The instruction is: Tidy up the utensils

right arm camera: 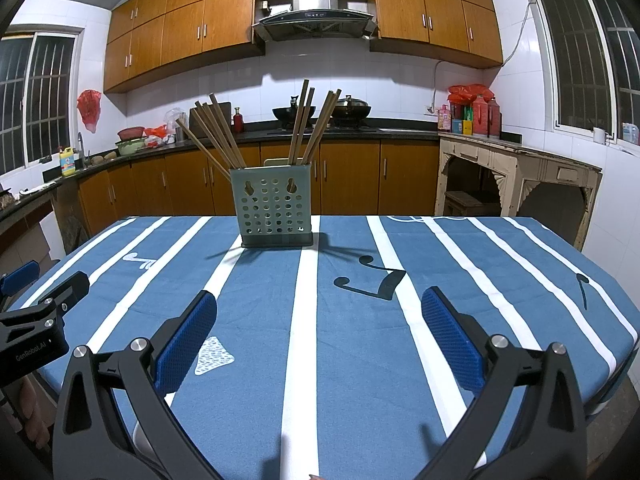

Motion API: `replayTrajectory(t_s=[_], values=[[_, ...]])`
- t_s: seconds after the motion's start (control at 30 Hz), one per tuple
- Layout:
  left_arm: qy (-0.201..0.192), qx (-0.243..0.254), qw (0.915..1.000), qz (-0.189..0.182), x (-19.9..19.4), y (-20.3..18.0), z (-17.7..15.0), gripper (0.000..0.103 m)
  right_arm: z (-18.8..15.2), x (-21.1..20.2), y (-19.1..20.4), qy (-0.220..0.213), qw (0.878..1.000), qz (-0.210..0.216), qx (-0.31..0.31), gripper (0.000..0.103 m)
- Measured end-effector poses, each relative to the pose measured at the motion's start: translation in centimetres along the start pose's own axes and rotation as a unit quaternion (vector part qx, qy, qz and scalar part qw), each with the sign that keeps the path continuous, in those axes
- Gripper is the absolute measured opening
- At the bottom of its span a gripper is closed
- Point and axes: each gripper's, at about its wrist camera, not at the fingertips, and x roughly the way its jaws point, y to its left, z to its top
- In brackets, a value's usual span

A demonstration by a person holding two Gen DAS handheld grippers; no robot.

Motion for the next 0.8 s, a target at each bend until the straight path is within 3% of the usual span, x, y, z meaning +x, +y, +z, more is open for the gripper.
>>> replayTrajectory(t_s=[0.8], values=[[0.003, -0.002, 1.0, -0.003, 0.16, 0.14, -0.57, 0.099, 0.14, -0.03, -0.12, 0.0, 1.0, 0.0, 0.0, 0.101]])
